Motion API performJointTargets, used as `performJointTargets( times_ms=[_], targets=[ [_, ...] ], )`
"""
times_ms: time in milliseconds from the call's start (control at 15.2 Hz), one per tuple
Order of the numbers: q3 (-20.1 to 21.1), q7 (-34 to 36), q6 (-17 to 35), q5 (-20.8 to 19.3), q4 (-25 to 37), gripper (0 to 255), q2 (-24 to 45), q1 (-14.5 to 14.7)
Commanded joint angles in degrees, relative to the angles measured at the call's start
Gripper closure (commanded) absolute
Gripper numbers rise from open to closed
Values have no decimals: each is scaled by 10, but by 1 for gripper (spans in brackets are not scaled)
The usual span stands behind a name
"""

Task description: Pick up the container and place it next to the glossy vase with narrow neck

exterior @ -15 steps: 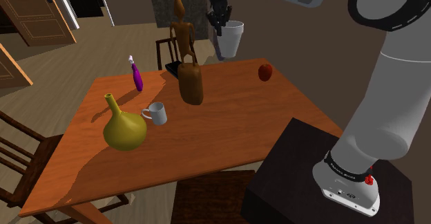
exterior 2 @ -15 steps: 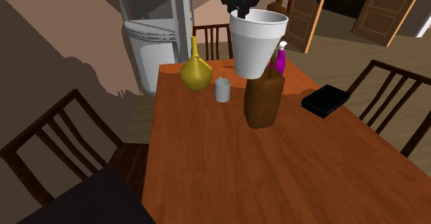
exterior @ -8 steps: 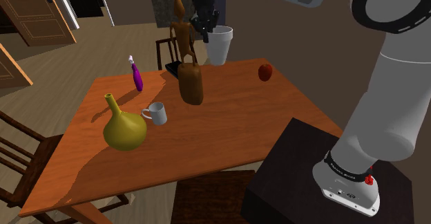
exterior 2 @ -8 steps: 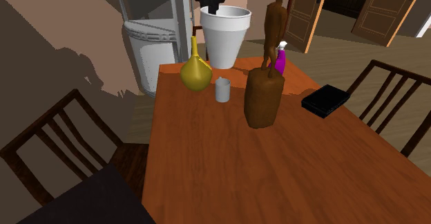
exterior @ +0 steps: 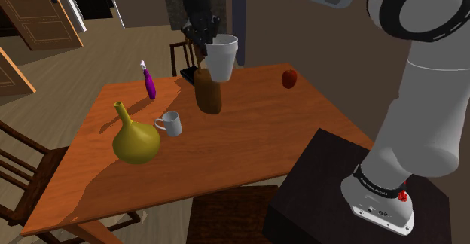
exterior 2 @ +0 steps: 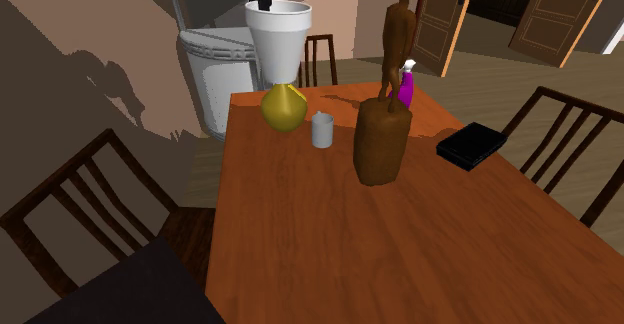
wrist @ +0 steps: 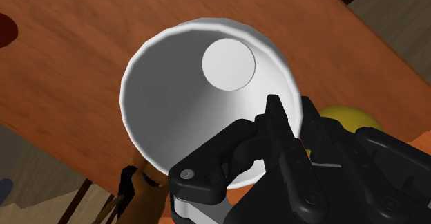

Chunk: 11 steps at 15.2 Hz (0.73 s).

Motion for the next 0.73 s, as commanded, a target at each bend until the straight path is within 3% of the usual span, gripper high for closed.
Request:
performJointTargets(
  times_ms=[0, 396, 660],
  targets=[
    [10, 29, -7, -3, 25, 255, 18, 20],
    [33, 103, -46, -17, 137, 255, 93, 81],
    [41, 147, -101, -33, 281, 255, 183, 133]
  ],
)
